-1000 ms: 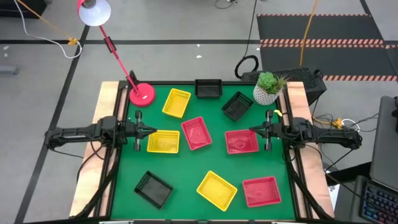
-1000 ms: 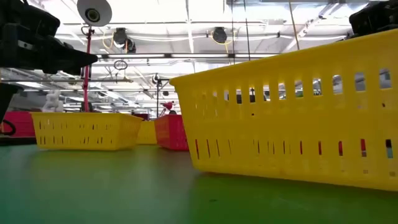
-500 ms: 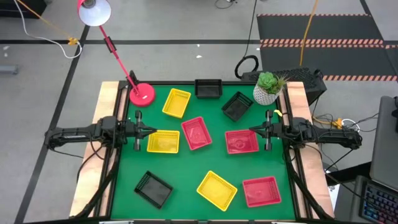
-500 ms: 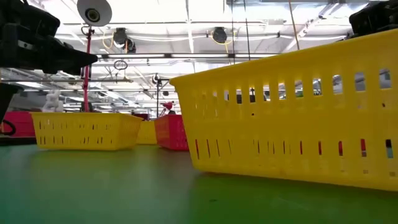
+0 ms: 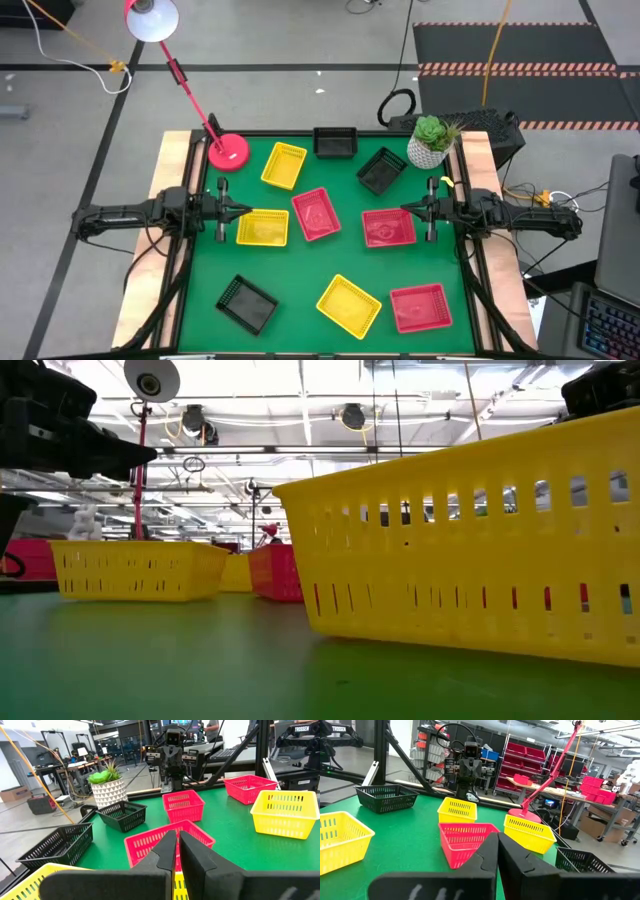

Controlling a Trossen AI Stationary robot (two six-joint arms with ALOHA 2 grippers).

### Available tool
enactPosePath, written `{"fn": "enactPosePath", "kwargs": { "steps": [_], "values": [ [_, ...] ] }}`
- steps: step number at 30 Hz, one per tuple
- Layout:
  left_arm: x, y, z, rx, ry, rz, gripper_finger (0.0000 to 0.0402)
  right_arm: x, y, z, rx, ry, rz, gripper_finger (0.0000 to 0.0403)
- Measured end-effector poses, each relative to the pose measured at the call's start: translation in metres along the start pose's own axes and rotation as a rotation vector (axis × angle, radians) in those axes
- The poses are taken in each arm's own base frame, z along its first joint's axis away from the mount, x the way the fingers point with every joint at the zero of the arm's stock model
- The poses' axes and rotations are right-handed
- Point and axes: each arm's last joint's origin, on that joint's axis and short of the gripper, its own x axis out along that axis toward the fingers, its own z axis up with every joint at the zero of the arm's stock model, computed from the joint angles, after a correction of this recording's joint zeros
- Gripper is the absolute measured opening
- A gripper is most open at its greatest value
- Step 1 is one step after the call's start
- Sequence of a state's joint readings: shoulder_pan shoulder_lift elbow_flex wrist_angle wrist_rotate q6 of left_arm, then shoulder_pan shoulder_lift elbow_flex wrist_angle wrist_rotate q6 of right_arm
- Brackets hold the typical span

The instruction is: Stack baskets by color

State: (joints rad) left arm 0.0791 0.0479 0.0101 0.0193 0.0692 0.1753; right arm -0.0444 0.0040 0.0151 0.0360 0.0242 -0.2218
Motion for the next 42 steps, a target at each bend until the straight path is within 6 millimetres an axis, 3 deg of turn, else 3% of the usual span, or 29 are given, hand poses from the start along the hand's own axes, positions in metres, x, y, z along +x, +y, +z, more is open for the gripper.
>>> {"fn": "enactPosePath", "kwargs": {
  "steps": [32, 42],
  "values": [
    [0.0, 0.0, 0.0001, 0.0, 0.0, 0.0, 0.0026, 0.0, 0.0, 0.0, 0.002, -0.001, 0.0, 0.0],
    [0.0, 0.0, 0.0001, 0.0, 0.0, 0.0, 0.0026, 0.0, 0.0001, -0.0003, 0.158, 0.003, 0.002, 0.0]
  ]
}}
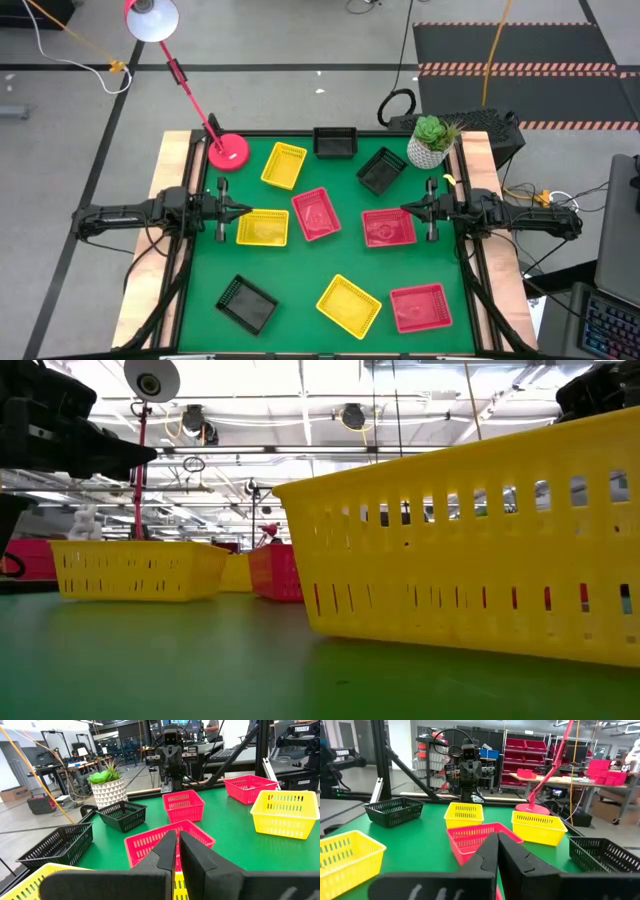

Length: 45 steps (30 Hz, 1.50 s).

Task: Stack baskets by color
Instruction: Stack the middle black bin on the top black bin

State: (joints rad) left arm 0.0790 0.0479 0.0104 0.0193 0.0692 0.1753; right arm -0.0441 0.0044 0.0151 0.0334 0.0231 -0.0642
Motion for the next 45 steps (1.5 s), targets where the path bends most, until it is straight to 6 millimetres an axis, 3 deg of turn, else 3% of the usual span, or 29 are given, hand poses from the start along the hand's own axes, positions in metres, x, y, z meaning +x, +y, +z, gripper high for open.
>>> {"fn": "enactPosePath", "kwargs": {
  "steps": [13, 24, 31, 40, 45],
  "values": [
    [0.0, 0.0, 0.0, 0.0, 0.0, 0.0, 0.0026, 0.0, 0.001, 0.001, 0.035, 0.041, 0.03, 0.0],
    [0.0, 0.0, 0.0, 0.0, 0.0, 0.0, 0.0026, -0.013, -0.006, 0.105, 0.023, -0.004, 0.028, 0.0],
    [0.0, 0.0, 0.0, 0.0, 0.0, 0.0, 0.0026, -0.013, -0.01, 0.158, 0.015, 0.028, 0.027, 0.0],
    [0.0, 0.0, 0.0, 0.0, 0.0, 0.0, 0.0026, 0.004, -0.012, 0.202, 0.018, 0.043, 0.028, 0.0],
    [0.0, 0.0, 0.0, 0.0, -0.001, 0.0, 0.0026, 0.014, -0.012, 0.209, 0.017, 0.082, 0.03, 0.0]
  ]
}}
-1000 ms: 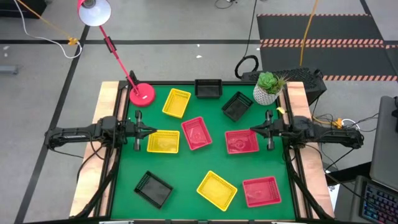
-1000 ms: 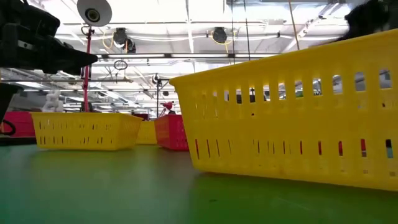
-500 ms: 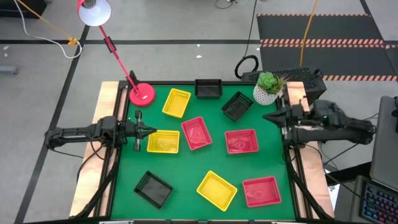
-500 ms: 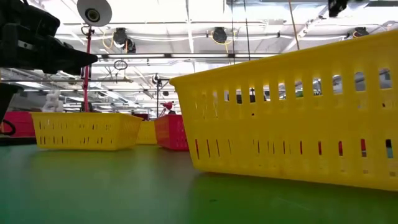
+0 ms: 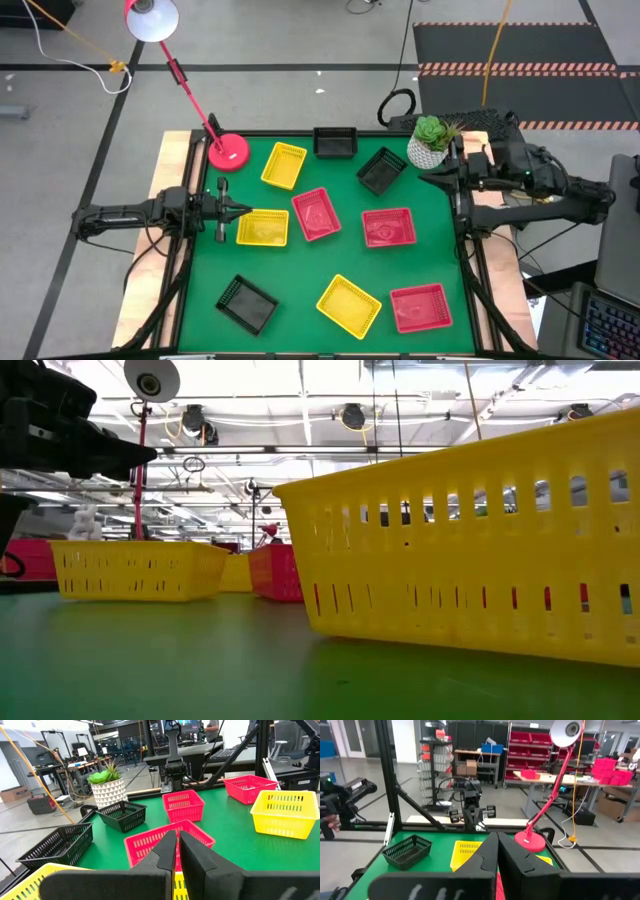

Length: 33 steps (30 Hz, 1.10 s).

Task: Stack baskets by color
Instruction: Stack the middle black bin on the top black bin

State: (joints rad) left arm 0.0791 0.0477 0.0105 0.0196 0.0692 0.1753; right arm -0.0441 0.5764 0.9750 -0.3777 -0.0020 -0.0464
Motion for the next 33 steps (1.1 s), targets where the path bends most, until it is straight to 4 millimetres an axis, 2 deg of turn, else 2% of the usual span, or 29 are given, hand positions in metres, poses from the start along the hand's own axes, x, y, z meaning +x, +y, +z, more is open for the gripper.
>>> {"fn": "enactPosePath", "kwargs": {
  "steps": [8, 15, 20, 23, 28, 33],
  "values": [
    [0.0, 0.0, 0.0, 0.0, 0.0, 0.0, 0.0026, 0.005, 0.0, -0.003, -0.006, 0.032, -0.006, 0.0],
    [0.0, 0.0, 0.0, -0.001, 0.0, 0.0, 0.0026, 0.003, -0.004, 0.002, -0.045, -0.002, -0.141, 0.0007],
    [0.0, 0.0, 0.0, -0.043, 0.0, 0.0, 0.0026, 0.004, -0.004, 0.001, -0.072, 0.003, -0.131, 0.0012],
    [0.0, 0.0, 0.001, -0.127, -0.008, 0.001, 0.0026, 0.004, -0.004, 0.001, -0.071, 0.003, -0.131, 0.0013],
    [-0.001, 0.002, 0.012, -0.253, -0.074, 0.002, 0.0026, 0.01, -0.003, -0.008, -0.025, 0.003, -0.13, 0.0013],
    [-0.004, 0.007, 0.042, -0.267, -0.104, 0.002, 0.0026, 0.016, -0.003, -0.021, 0.062, 0.03, -0.129, 0.0013]
  ]
}}
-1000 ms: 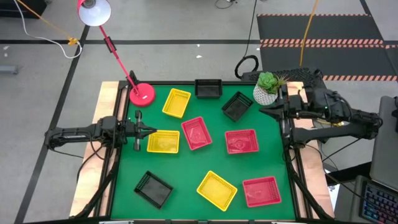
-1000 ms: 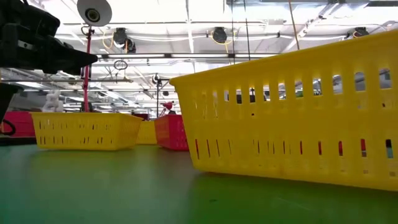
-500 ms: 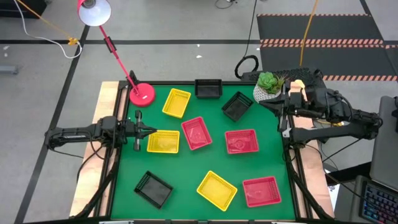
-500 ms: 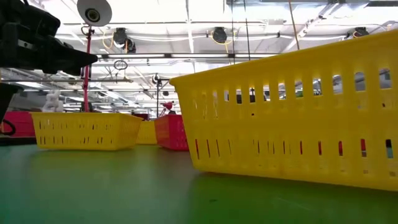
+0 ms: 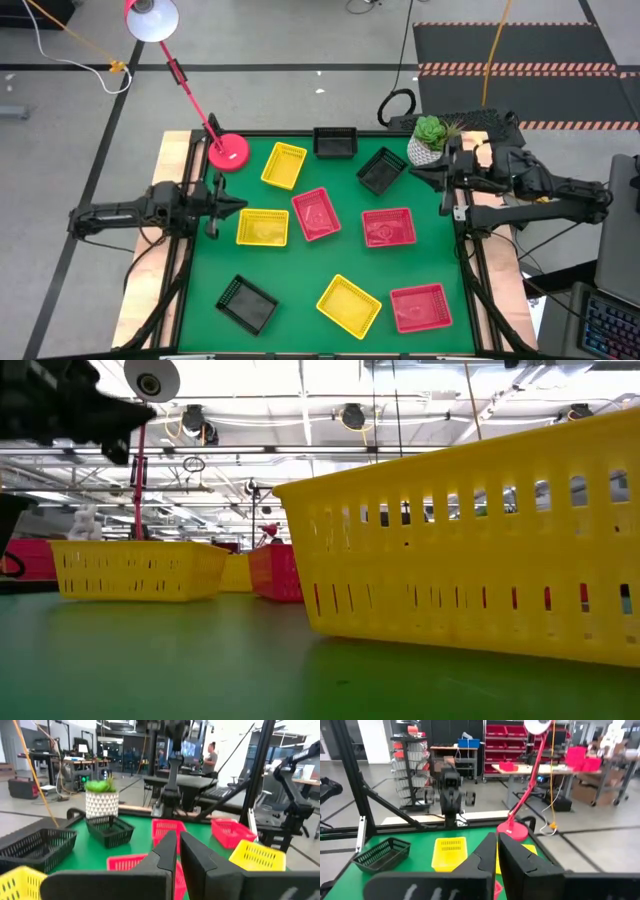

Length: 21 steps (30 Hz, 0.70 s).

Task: Stack baskets by color
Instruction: Stack the middle black bin on the top black bin

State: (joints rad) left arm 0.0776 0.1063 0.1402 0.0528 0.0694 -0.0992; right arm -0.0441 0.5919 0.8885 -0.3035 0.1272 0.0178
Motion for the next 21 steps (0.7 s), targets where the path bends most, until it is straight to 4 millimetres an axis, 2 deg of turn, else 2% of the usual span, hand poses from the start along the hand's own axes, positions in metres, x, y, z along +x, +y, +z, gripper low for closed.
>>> {"fn": "enactPosePath", "kwargs": {
  "steps": [7, 13, 18, 21],
  "values": [
    [0.007, -0.005, 0.074, 0.015, 0.035, 0.057, 0.0026, 0.01, 0.001, -0.024, 0.039, 0.07, -0.002, 0.0013],
    [0.023, -0.011, 0.139, 0.038, 0.112, 0.067, 0.0026, 0.012, 0.001, -0.027, 0.035, 0.069, -0.002, 0.0013],
    [0.04, -0.013, 0.179, 0.077, 0.178, 0.066, 0.0026, 0.012, 0.001, -0.026, 0.034, 0.061, -0.002, 0.0013],
    [0.052, -0.014, 0.195, 0.08, 0.231, 0.069, 0.0026, 0.012, 0.001, -0.026, 0.034, 0.06, -0.001, 0.0013]
  ]
}}
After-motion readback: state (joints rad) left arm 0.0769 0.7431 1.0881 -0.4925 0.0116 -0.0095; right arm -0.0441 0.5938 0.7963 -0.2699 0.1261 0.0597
